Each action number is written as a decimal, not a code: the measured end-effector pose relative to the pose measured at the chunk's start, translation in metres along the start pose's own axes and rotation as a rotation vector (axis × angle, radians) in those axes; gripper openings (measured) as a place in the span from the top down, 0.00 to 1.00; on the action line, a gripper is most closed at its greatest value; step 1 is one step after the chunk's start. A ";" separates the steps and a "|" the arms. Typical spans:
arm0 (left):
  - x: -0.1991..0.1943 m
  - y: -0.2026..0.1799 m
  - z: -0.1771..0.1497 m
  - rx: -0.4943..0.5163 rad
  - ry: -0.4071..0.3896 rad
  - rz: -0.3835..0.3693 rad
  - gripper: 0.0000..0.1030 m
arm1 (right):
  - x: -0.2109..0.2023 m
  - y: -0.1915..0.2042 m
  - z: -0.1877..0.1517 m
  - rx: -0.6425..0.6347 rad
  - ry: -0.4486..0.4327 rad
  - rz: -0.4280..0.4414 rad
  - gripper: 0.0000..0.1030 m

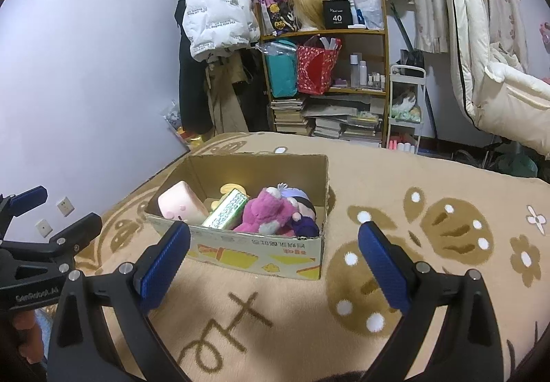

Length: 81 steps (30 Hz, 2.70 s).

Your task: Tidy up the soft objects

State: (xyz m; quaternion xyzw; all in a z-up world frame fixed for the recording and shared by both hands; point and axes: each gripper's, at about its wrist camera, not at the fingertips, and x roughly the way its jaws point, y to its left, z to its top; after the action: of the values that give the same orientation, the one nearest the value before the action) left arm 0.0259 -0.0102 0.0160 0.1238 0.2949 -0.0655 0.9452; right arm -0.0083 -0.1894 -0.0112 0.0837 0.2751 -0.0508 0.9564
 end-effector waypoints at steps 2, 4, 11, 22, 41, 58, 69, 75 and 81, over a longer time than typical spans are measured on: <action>-0.004 0.002 -0.001 -0.007 -0.002 -0.006 0.00 | -0.005 -0.002 -0.002 0.012 -0.002 0.006 0.01; -0.006 0.003 -0.002 -0.006 -0.002 -0.003 0.00 | -0.008 -0.003 -0.004 0.019 0.003 0.009 0.01; -0.018 0.004 -0.011 -0.009 -0.001 -0.007 0.00 | -0.015 0.000 -0.012 0.014 0.016 0.011 0.01; -0.022 0.005 -0.018 -0.010 -0.004 -0.002 0.00 | -0.025 -0.004 -0.022 0.029 0.015 0.014 0.01; -0.005 0.002 -0.025 -0.017 0.047 -0.008 0.00 | -0.018 0.002 -0.027 0.019 0.055 -0.007 0.01; -0.005 0.002 -0.025 -0.017 0.051 -0.001 0.00 | -0.018 0.001 -0.026 0.017 0.057 -0.009 0.01; -0.007 0.002 -0.024 -0.010 0.045 0.007 0.00 | -0.018 0.002 -0.026 0.017 0.057 -0.010 0.01; -0.006 0.003 -0.025 -0.022 0.049 -0.003 0.00 | -0.018 0.002 -0.027 0.017 0.057 -0.011 0.01; -0.008 0.000 -0.025 -0.009 0.045 0.003 0.00 | -0.018 0.002 -0.027 0.016 0.055 -0.015 0.01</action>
State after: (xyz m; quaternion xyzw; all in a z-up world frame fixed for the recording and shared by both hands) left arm 0.0064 -0.0027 0.0007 0.1216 0.3164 -0.0598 0.9389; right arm -0.0371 -0.1815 -0.0236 0.0909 0.3017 -0.0578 0.9473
